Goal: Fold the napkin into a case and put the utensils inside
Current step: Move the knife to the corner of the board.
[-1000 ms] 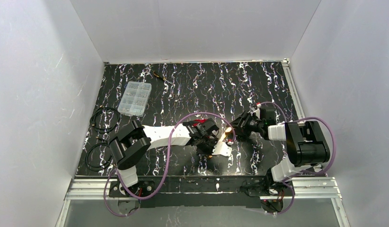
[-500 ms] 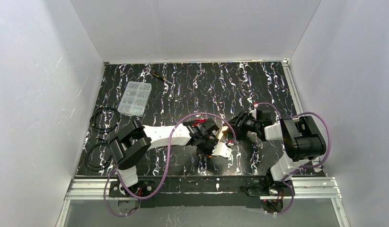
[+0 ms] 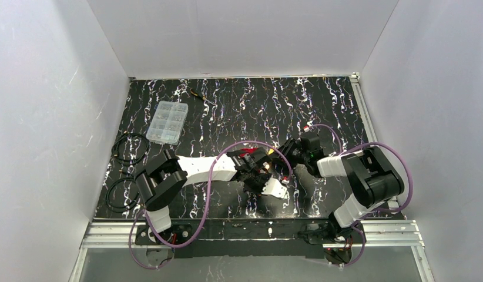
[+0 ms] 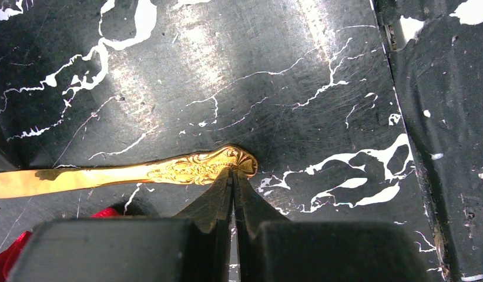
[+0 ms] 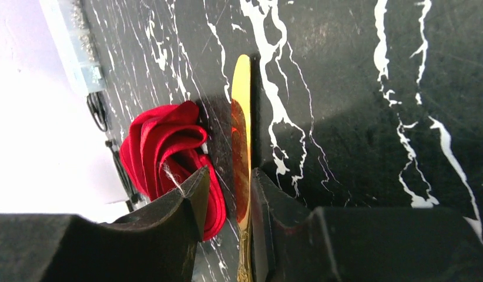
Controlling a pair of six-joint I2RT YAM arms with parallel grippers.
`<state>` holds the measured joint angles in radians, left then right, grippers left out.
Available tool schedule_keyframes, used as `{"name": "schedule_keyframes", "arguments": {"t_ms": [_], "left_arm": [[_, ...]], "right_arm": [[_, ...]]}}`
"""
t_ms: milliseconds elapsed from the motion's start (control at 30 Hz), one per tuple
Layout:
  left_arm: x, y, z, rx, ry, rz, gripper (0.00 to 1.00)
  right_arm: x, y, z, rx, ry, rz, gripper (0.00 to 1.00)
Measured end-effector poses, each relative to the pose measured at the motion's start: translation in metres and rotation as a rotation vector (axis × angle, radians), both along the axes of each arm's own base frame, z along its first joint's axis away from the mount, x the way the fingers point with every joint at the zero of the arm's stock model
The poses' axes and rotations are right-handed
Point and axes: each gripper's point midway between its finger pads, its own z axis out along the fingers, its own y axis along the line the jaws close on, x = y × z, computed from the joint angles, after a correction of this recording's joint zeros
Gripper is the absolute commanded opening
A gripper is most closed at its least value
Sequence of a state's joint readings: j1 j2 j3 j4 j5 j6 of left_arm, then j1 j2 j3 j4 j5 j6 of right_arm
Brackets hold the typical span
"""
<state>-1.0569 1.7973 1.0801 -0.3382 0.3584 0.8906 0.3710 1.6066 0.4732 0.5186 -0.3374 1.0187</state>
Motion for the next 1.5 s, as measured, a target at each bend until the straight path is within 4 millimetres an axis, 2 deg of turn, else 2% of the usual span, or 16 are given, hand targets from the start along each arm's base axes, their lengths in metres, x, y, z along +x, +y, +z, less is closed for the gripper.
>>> {"name": "schedule_keyframes", "arguments": {"t_ms": [67, 333, 567, 700, 833, 867, 933, 1000, 1100, 1167, 1267, 1333, 1500], "left_arm": [[0.000, 0.000, 0.000, -0.003, -0.003, -0.005, 0.00], [0.001, -0.001, 0.002, -0.015, -0.014, -0.022, 0.00], [0.001, -0.003, 0.004, -0.018, -0.016, -0.020, 0.00], [0.003, -0.001, 0.007, 0.005, 0.000, 0.012, 0.00], [0.011, 0.016, 0.012, 0.101, 0.057, 0.112, 0.00], [0.015, 0.019, 0.017, 0.115, 0.067, 0.139, 0.00], [0.026, 0.018, 0.032, 0.113, 0.074, 0.184, 0.01], [0.043, 0.010, 0.052, 0.075, 0.065, 0.230, 0.01], [0.075, -0.003, 0.083, -0.008, 0.048, 0.309, 0.02], [0.096, -0.008, 0.091, -0.049, 0.040, 0.361, 0.02], [0.119, -0.011, 0.078, -0.051, 0.045, 0.420, 0.02], [0.128, -0.013, 0.055, -0.021, 0.055, 0.446, 0.01], [0.134, -0.016, 0.004, 0.057, 0.075, 0.458, 0.00]], "right_arm": [[0.004, 0.002, 0.000, -0.021, -0.003, -0.013, 0.34], [0.020, 0.009, -0.008, -0.174, -0.006, -0.080, 0.02], [0.025, 0.007, -0.008, -0.263, -0.028, -0.116, 0.01], [0.023, 0.000, -0.006, -0.295, -0.035, -0.126, 0.01], [0.017, -0.008, -0.006, -0.319, -0.035, -0.127, 0.01], [0.015, -0.010, -0.006, -0.324, -0.035, -0.124, 0.05], [0.013, -0.013, -0.006, -0.326, -0.032, -0.120, 0.24], [0.011, -0.016, -0.005, -0.310, -0.024, -0.118, 0.38], [0.011, -0.020, 0.000, -0.267, -0.026, -0.118, 0.47], [0.010, -0.023, 0.002, -0.231, -0.024, -0.119, 0.51], [0.009, -0.026, 0.005, -0.186, -0.028, -0.119, 0.56], [0.007, -0.029, 0.006, -0.147, -0.027, -0.126, 0.58], [0.005, -0.032, 0.008, -0.064, -0.013, -0.144, 0.59]]}}
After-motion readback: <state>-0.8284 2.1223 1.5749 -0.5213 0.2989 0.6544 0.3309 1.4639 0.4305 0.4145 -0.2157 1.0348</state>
